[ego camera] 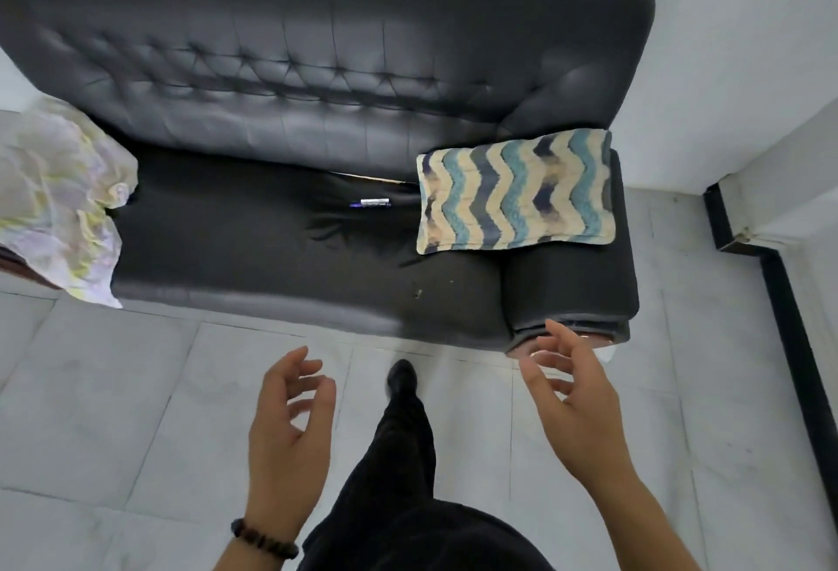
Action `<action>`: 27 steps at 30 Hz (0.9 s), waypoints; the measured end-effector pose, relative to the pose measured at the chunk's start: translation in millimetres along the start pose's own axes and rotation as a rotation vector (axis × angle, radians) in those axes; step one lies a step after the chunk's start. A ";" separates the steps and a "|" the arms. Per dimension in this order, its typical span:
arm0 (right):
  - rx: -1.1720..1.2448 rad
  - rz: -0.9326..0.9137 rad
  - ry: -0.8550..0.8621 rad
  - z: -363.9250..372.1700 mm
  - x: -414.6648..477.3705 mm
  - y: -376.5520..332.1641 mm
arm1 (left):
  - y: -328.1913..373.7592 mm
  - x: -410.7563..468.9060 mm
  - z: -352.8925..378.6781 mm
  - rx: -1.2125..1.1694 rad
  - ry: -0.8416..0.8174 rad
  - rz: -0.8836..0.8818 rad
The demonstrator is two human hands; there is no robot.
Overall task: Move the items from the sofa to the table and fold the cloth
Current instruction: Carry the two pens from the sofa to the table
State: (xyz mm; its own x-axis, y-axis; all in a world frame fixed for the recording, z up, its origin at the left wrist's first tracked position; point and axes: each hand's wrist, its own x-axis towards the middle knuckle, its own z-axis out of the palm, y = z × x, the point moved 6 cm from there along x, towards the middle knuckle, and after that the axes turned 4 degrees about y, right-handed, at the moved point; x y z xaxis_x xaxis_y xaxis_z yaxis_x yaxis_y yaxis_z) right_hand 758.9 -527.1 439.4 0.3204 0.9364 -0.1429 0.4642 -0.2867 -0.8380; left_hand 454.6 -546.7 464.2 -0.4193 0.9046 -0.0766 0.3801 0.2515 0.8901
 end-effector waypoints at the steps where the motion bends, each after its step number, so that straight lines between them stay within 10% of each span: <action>1: 0.002 0.018 0.003 5.5 25.1 -7.4 | 5.3 28.5 11.6 0.004 -0.016 -0.006; 12: 0.097 0.027 -0.021 51.3 245.9 -100.0 | 109.3 262.0 96.4 -0.027 -0.064 0.089; 27: -0.062 -0.013 -0.370 263.6 470.0 -62.4 | -29.3 451.1 206.2 0.104 0.034 -0.123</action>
State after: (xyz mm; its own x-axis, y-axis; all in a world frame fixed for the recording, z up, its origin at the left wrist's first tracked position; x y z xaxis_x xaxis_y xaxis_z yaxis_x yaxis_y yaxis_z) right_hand 662.9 -15.8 285.8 -0.0004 0.9467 -0.3221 0.5188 -0.2752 -0.8094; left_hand 424.3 -75.0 310.9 -0.4951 0.8531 -0.1647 0.4067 0.3951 0.8237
